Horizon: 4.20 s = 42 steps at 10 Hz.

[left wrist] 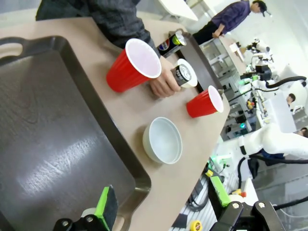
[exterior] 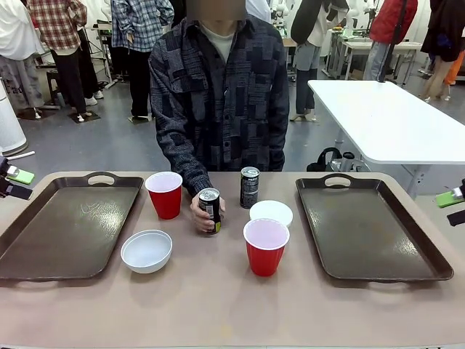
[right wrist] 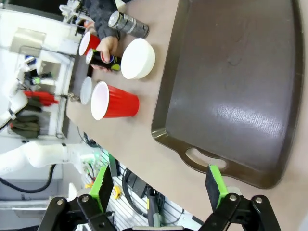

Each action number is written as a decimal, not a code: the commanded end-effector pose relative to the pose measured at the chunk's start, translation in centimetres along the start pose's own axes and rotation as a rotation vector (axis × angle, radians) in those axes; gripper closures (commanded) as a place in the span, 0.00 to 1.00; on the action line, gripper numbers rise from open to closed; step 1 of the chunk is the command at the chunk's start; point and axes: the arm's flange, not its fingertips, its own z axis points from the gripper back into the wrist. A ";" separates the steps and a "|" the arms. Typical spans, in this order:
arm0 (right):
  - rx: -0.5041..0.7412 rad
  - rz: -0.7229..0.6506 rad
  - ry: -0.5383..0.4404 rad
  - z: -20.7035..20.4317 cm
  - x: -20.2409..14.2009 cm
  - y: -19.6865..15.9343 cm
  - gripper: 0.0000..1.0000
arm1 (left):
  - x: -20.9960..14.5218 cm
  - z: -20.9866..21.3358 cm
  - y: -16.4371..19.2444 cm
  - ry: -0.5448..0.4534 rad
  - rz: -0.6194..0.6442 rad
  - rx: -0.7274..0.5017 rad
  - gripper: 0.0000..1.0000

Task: Prepare tableware on both trays.
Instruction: Pick up a Picnic Bowl from the table and place it on a Handle tray.

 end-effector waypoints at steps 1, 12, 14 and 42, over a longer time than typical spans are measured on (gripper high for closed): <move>-0.135 0.001 0.172 -5.4 1.5 4.9 0.00 | 0.1 0.1 0.1 -0.015 -0.002 -0.015 0.00; -0.564 0.052 0.365 -23.0 7.8 18.9 0.00 | 0.1 0.1 0.1 -0.015 -0.002 -0.015 0.00; -0.624 0.068 0.273 -23.3 7.5 18.0 0.00 | 0.1 0.1 0.1 -0.015 -0.002 -0.015 0.00; -0.825 -0.134 0.164 -35.1 14.2 13.5 1.00 | 0.1 0.1 0.1 -0.015 -0.002 -0.015 0.00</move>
